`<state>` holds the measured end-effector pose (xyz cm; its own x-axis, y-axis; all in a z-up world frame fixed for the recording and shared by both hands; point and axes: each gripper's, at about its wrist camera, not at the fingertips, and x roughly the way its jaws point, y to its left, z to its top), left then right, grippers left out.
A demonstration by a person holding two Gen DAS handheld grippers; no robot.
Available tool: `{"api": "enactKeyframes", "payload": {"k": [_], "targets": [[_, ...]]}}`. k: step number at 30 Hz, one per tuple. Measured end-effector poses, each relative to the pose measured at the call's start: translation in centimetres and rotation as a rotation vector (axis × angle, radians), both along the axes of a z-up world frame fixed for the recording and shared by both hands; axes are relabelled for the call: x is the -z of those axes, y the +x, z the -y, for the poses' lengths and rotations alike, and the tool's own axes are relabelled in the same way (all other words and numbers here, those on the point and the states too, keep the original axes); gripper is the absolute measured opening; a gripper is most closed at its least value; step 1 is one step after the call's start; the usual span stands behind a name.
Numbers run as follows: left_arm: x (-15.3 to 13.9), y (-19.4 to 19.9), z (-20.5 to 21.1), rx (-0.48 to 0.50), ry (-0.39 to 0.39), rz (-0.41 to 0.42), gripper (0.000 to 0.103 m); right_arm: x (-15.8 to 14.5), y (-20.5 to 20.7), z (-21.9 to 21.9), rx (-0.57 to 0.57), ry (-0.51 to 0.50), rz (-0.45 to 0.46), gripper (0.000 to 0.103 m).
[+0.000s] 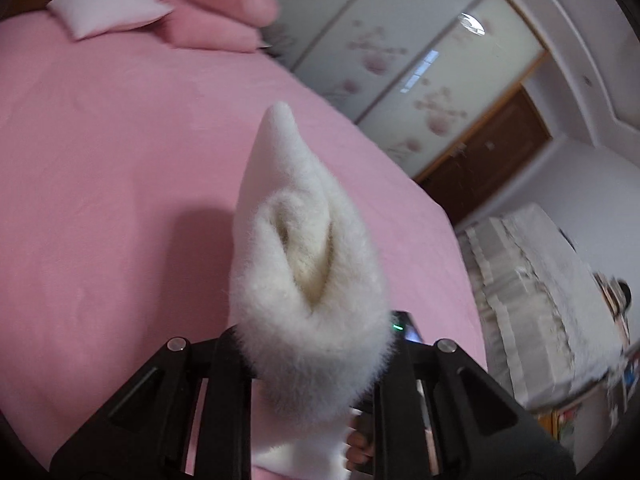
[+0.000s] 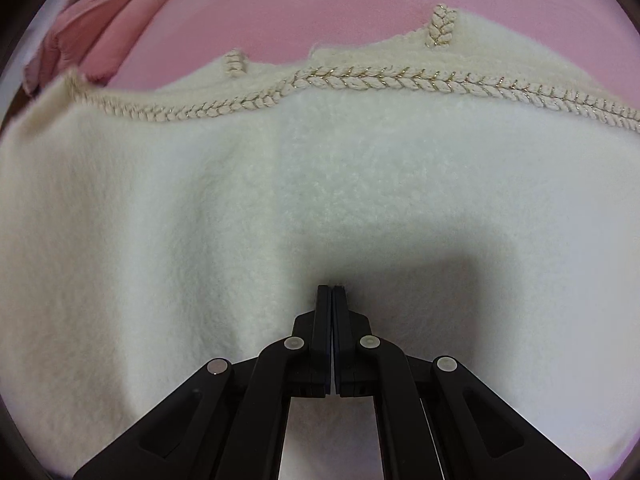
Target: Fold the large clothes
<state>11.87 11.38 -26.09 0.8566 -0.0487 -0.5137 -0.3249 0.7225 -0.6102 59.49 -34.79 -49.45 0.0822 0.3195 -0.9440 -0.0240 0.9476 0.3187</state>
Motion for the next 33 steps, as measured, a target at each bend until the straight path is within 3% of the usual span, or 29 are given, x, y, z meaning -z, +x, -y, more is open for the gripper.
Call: {"api": "enactKeyframes", "payload": {"k": [3, 7, 13, 18, 22, 27, 31, 33], "targets": [[-1.1, -0.1, 4.6, 0.093, -0.040, 0.028, 0.013, 0.0, -0.1, 1.6, 0.004, 0.105, -0.002, 0.000], [-1.9, -1.0, 10.8, 0.160, -0.022, -0.021, 0.013, 0.4, 0.2, 3.3, -0.028, 0.236, -0.017, 0.000], [-2.3, -2.6, 18.8, 0.229, 0.087, -0.100, 0.013, 1.0, 0.3, 6.6, -0.078, 0.426, -0.060, 0.000], [-3.5, -5.0, 23.0, 0.254, 0.136, -0.143, 0.013, 1.2, -0.1, 8.9, -0.131, 0.496, -0.111, 0.000], [-5.4, -4.9, 25.9, 0.289, 0.217, -0.139, 0.013, -0.2, 1.5, 10.9, -0.081, 0.518, -0.126, 0.000], [-7.3, -3.0, 30.6, 0.346, 0.346, -0.161, 0.014, -4.1, 6.1, 16.8, 0.082, 0.511, 0.009, 0.000], [-5.0, -1.0, 35.6, 0.435, 0.441, -0.254, 0.014, -7.8, 9.6, 25.1, 0.223, 0.415, 0.125, 0.000], [-2.6, 0.3, 38.3, 0.479, 0.469, -0.311, 0.017, -8.8, 10.0, 28.2, 0.248, 0.371, 0.124, 0.001]]}}
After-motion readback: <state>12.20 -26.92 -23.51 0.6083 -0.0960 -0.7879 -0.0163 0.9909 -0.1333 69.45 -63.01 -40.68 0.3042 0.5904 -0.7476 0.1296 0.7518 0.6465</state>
